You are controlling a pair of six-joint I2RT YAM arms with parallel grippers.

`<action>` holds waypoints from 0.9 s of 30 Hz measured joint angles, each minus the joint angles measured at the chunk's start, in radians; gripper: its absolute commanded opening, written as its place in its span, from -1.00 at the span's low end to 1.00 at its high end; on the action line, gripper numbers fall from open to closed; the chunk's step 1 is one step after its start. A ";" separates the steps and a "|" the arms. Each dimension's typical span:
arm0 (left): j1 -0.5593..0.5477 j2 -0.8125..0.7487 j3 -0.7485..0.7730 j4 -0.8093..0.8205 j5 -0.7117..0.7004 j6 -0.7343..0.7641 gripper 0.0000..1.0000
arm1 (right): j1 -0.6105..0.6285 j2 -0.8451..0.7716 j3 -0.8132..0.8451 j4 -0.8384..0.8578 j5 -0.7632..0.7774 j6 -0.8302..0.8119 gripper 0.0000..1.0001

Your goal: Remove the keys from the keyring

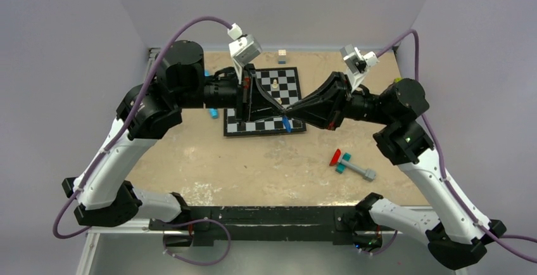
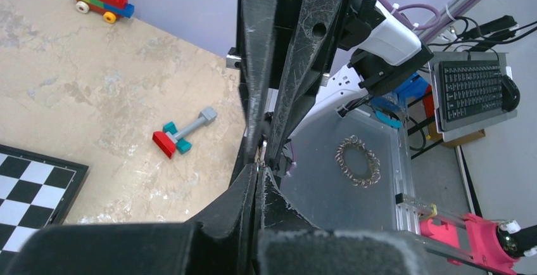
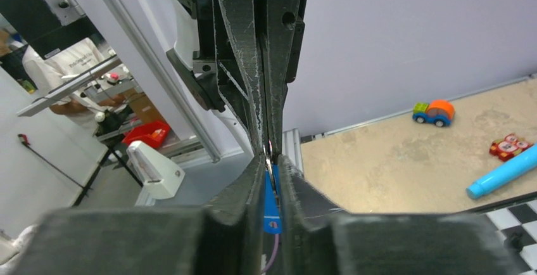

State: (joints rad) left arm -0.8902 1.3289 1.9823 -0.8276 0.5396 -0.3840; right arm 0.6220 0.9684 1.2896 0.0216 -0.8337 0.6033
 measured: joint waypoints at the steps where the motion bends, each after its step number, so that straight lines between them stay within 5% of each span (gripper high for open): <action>1: 0.000 -0.002 -0.002 0.002 0.001 0.000 -1.00 | 0.000 0.000 0.000 0.002 0.001 0.005 -0.44; 4: -0.001 -0.005 -0.014 0.009 0.008 -0.001 -1.00 | 0.000 0.008 0.000 0.002 0.006 0.008 -0.39; 13: 0.000 -0.014 -0.019 0.009 0.002 0.000 -1.00 | 0.001 0.020 0.008 0.002 0.000 0.008 -0.67; 18: 0.000 -0.016 -0.024 0.003 -0.010 0.000 -1.00 | 0.003 0.033 0.015 0.002 -0.026 0.009 -1.00; 22: 0.002 -0.020 -0.024 0.000 -0.011 0.000 -1.00 | 0.006 0.041 0.022 0.002 -0.035 0.008 -1.00; 24: 0.002 -0.021 -0.024 -0.003 -0.011 0.000 -0.78 | 0.007 0.045 0.024 0.002 -0.040 0.008 -1.00; 27: 0.002 -0.021 -0.024 -0.008 -0.014 0.005 -0.07 | 0.008 0.046 0.025 -0.003 -0.041 0.006 -1.00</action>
State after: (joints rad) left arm -0.8883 1.3075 1.9587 -0.8356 0.5259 -0.3786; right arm 0.6304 1.0142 1.3144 0.0189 -0.8749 0.6094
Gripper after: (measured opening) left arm 0.152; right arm 0.014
